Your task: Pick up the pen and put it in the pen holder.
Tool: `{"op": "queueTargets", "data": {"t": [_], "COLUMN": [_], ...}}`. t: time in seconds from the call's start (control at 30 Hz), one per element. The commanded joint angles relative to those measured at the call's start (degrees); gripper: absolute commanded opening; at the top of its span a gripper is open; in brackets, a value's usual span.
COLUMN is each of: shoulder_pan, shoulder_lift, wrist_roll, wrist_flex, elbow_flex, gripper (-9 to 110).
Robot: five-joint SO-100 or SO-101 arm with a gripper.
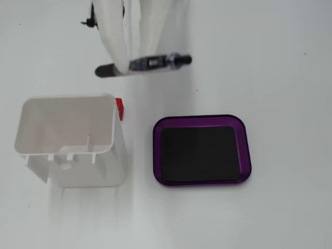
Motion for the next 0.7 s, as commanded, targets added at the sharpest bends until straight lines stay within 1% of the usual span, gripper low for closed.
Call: {"op": "queueTargets", "data": {"t": [0.0,0.13,0.27,0.53,0.67], "shoulder_pan": [0.5,1.1,4.9,7.4,7.4], "shoulder_lift": [-3.2,-8.1,-11.5,-14.6,-14.2], "wrist_roll": [0.3,0.2,0.2,-0.5,-0.5], "wrist_flex": [-5.4,-12.0,-15.4,-15.4,-15.1], "elbow_flex": [-3.3,-3.3,-3.4,-3.4,-3.3], "gripper": [0,0,0,0,4]}}
